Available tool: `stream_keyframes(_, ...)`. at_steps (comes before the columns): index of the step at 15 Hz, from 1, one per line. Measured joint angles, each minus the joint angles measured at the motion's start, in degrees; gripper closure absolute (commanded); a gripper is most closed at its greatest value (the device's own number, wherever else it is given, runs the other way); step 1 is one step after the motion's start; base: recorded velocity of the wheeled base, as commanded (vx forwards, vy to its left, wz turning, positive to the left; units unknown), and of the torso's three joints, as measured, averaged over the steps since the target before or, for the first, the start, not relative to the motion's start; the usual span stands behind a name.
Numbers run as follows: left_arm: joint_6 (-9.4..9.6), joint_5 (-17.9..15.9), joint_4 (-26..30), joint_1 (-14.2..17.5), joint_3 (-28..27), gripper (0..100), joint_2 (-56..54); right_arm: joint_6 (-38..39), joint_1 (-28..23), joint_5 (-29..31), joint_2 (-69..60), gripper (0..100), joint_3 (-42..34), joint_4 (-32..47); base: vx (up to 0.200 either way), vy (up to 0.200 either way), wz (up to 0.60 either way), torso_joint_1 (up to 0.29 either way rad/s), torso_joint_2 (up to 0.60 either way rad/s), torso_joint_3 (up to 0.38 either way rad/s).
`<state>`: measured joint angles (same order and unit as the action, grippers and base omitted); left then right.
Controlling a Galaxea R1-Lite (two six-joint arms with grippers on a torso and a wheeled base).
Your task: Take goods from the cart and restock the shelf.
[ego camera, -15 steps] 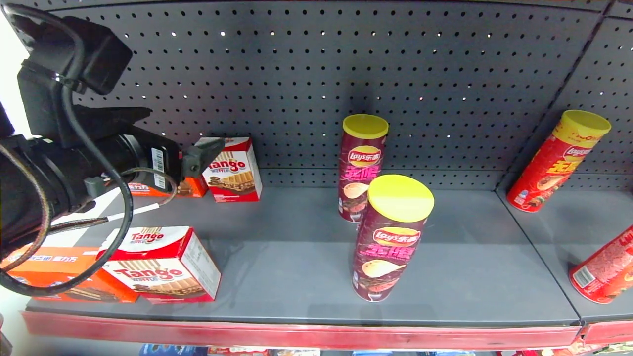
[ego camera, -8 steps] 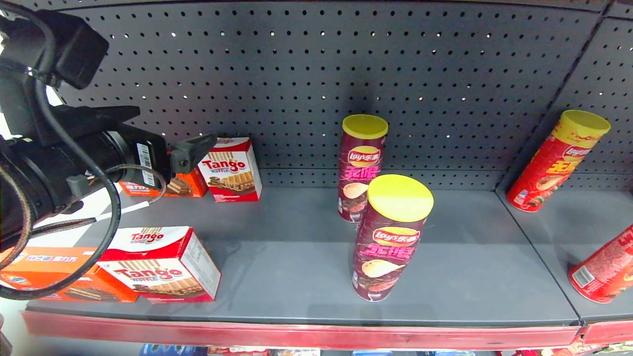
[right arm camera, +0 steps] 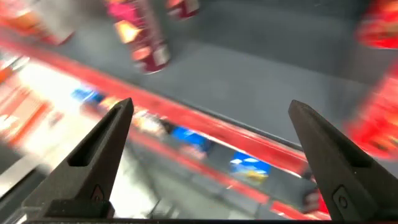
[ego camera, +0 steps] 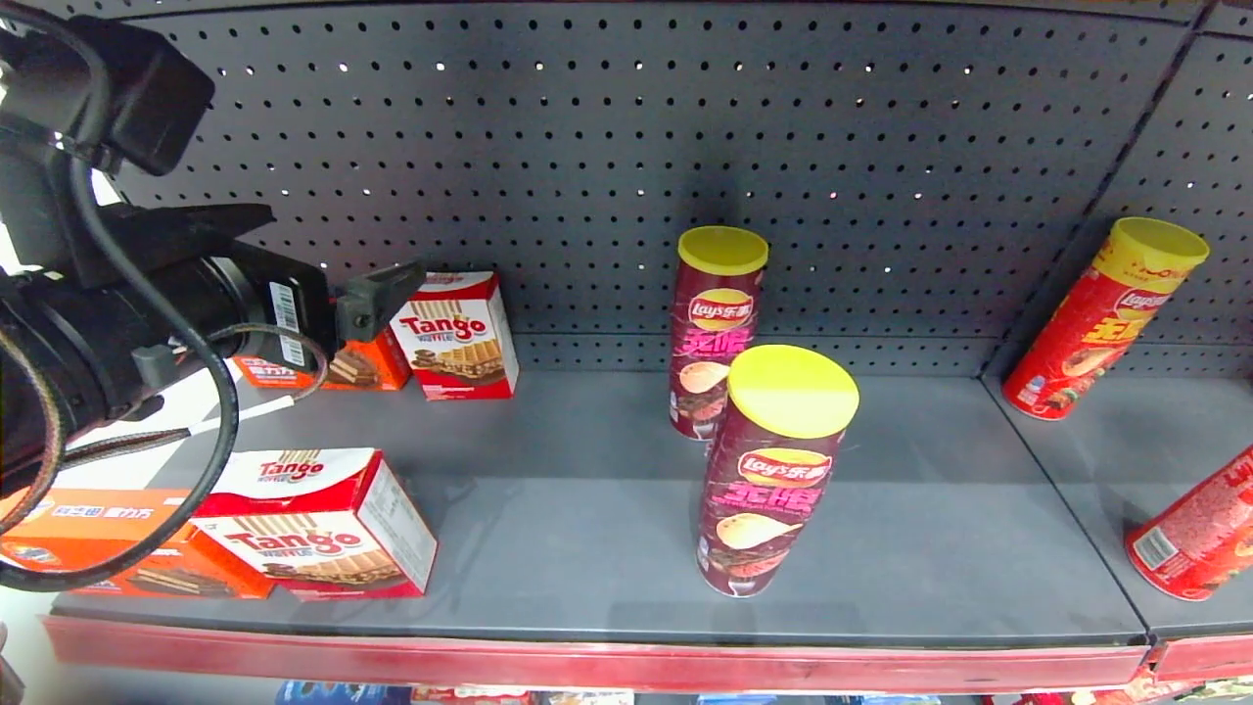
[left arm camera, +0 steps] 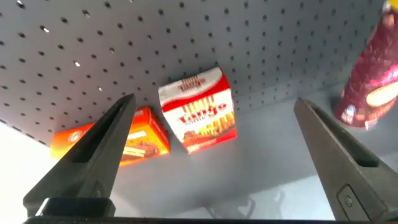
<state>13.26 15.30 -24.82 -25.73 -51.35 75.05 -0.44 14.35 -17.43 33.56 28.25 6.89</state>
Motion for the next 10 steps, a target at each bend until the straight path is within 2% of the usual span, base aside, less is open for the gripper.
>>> stream_keyframes(3,0.01,0.0,-1.3,0.0,0.8,0,0.0,-0.2,11.4,8.2,11.6,0,2.8,-4.5,0.000,0.000,0.00,0.000,0.00,0.000)
stream_keyframes(5,0.01,0.0,-1.4,0.0,1.4,0,0.0,-0.4,17.1,14.9,17.5,0,3.8,-6.1,0.000,0.000,0.00,0.000,0.00,0.000)
stream_keyframes(7,0.11,0.0,-2.3,0.0,1.5,0,-0.1,-0.1,21.3,21.9,23.1,0,4.0,-10.0,0.000,0.000,0.00,0.000,0.00,0.000)
stream_keyframes(10,0.20,0.0,-2.8,0.0,1.5,0,-0.1,-0.2,23.7,26.1,30.9,0,5.1,-13.3,0.000,0.000,0.00,0.000,0.00,0.000)
